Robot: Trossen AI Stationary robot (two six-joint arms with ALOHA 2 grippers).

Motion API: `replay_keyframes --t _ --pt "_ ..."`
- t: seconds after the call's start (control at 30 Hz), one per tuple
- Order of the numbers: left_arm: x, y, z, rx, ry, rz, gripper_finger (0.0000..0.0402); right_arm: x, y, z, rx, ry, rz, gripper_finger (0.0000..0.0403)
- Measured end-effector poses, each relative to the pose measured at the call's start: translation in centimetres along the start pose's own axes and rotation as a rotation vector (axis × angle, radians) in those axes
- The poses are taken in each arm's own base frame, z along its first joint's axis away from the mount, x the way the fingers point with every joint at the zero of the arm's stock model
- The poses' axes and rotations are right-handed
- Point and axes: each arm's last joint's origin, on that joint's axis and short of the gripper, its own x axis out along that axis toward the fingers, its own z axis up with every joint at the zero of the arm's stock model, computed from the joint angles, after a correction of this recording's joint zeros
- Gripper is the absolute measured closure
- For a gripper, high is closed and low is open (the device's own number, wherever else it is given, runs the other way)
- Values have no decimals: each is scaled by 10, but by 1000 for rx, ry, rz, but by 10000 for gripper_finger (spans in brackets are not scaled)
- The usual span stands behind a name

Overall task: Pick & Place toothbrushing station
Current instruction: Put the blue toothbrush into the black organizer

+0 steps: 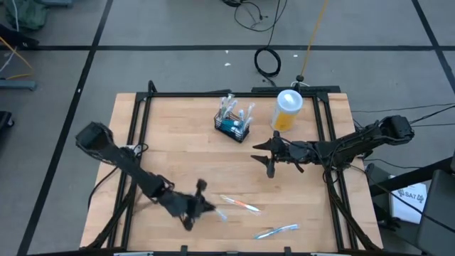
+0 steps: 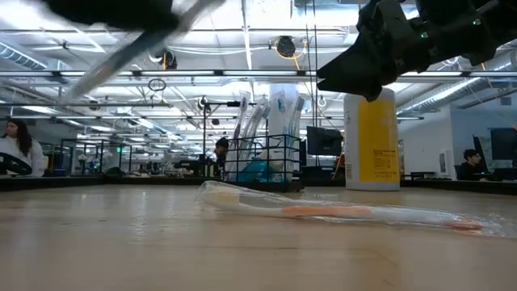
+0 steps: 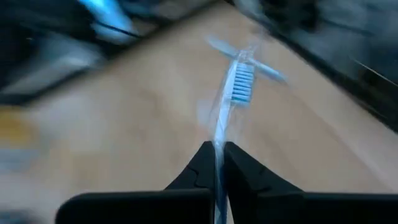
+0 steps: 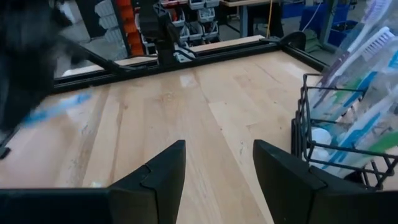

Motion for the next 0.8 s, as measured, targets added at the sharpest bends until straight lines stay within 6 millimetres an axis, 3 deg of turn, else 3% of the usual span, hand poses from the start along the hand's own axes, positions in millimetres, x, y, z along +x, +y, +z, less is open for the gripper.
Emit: replay_keyframes --t 0.17,0.33,0.57,0.8 --pt "-35 41 38 -146 -194 383 384 -2 7 -1 -27 -1 32 220" --pt "-42 74 51 -215 -393 435 394 -3 19 0 -42 -52 88 220" --pt "-9 103 37 -286 -525 319 394 2 40 11 -90 -329 251 220" --pt "16 108 23 -322 -593 270 383 17 40 7 -104 -473 279 220"
